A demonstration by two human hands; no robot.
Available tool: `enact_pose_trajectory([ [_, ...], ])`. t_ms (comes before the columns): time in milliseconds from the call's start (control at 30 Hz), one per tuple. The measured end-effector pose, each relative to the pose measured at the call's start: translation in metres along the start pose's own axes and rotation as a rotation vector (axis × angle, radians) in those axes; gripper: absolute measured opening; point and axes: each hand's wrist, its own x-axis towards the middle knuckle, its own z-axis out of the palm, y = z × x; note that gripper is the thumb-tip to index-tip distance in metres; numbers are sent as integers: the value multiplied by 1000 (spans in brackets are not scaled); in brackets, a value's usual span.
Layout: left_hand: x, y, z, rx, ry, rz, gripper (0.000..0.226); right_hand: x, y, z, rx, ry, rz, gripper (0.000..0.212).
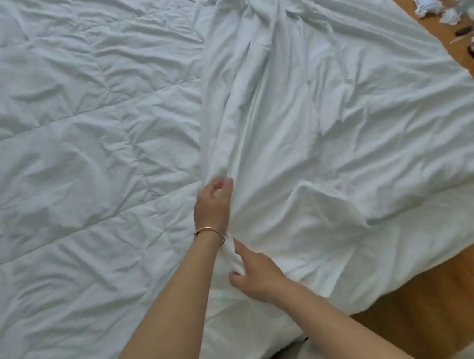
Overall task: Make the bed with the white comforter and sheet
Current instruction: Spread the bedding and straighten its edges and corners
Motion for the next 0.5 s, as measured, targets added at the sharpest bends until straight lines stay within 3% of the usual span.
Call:
enact_pose_trajectory([
  [100,-7,-30,-97,329,21,188,41,5,-74,63,-55,-28,-62,64],
  [167,-16,-54,-165,339,115,186,42,3,-119,102,-82,-81,-140,65],
  [267,-43,-106,-253,337,247,30,31,-2,-168,162,-227,-250,-272,70],
  [367,-81,-174,-307,478,262,-182,28,-11,-182,215,-401,-470,-302,73],
  [433,-95,-202,-322,578,229,-272,34,-16,-177,233,-369,-553,-233,76],
  [500,-93,-210,-331,615,314,-269,40,-15,-165,233,-211,-540,-141,78],
])
